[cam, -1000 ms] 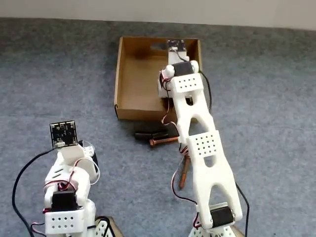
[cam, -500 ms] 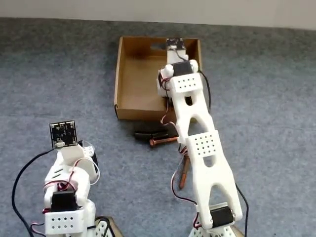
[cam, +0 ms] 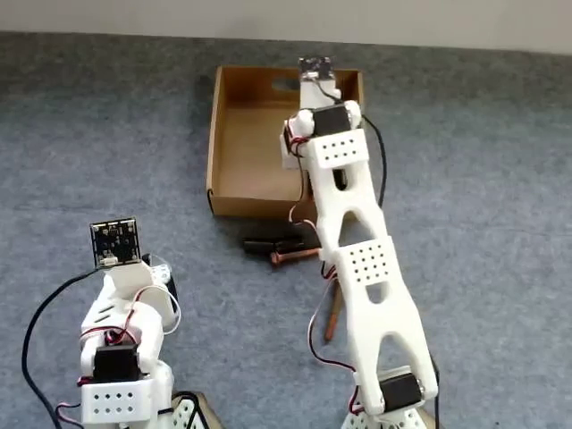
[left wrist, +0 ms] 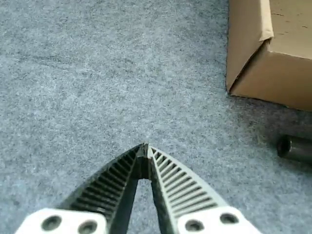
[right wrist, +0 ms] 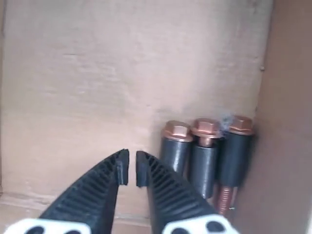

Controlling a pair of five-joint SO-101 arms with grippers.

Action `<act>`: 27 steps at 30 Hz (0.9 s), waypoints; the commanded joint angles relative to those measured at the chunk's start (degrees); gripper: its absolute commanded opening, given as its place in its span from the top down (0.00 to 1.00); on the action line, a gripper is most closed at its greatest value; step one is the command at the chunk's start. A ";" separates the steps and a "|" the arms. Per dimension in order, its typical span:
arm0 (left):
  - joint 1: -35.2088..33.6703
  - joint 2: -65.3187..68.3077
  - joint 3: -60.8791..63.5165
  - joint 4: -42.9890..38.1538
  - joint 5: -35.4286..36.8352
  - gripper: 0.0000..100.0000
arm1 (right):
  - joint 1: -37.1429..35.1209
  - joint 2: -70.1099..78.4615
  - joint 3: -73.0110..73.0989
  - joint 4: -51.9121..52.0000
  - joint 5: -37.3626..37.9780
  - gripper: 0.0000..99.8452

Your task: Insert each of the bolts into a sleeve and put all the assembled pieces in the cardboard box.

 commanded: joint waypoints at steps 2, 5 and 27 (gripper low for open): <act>0.84 -0.75 0.92 0.09 -0.53 0.99 | -0.13 -5.58 -6.29 1.01 -0.26 0.99; 0.84 -0.75 0.92 0.09 -0.53 0.99 | 0.92 -10.86 -6.46 1.45 -0.35 0.99; 0.84 -0.75 0.92 0.09 -0.53 0.99 | 0.92 -92.18 99.56 -14.90 2.55 0.99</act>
